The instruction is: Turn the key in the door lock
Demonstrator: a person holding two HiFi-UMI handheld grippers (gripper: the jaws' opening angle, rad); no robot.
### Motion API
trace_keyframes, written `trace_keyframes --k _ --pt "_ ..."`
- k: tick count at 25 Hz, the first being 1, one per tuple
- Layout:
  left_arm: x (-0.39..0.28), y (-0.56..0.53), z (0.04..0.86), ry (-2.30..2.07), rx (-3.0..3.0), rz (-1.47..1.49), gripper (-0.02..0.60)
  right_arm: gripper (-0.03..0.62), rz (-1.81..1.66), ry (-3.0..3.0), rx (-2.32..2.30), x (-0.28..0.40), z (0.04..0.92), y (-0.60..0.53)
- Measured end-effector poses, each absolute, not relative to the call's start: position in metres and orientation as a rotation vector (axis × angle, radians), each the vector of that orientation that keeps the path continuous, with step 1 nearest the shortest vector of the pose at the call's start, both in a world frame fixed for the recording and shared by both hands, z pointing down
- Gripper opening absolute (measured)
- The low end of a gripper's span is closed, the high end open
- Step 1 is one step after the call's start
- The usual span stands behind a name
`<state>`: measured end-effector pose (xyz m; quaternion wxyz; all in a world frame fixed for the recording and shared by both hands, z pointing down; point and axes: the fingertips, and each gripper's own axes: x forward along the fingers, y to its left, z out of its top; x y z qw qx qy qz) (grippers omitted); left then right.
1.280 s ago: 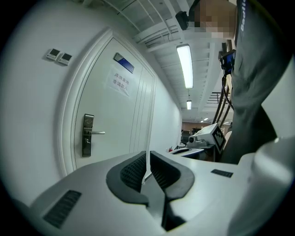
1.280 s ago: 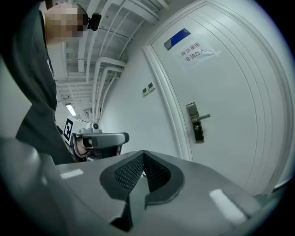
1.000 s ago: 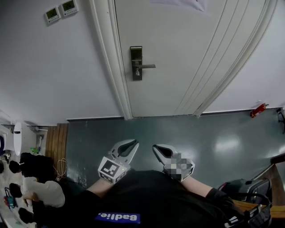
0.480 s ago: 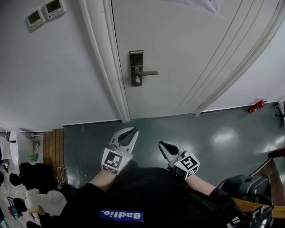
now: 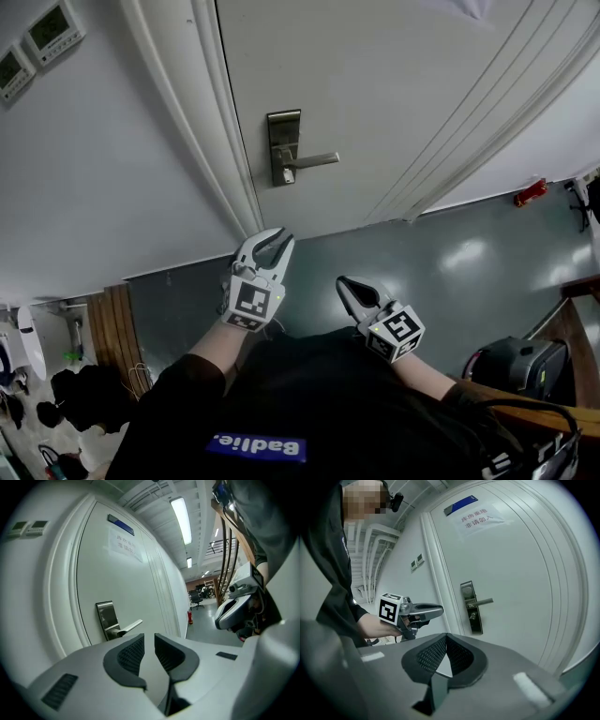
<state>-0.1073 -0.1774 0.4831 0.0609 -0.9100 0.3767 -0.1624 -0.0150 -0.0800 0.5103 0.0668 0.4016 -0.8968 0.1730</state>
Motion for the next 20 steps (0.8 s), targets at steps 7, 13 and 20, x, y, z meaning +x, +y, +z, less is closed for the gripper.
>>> trace_keyframes --k 7,13,20 --pt "-0.091 -0.238 0.503 1.194 -2.593 -0.690 0.092 0.002 0.534 -2.715 1.161 0.010 0.513 -0.108" --pt "-0.080 -0.284 0.555 1.187 -2.234 -1.161 0.133 0.002 0.535 -2.732 1.104 0.047 0.511 -0.130" --pt "-0.080 -0.328 0.583 1.256 -1.999 -1.347 0.137 0.002 0.578 -2.706 1.104 0.085 0.522 -0.144"
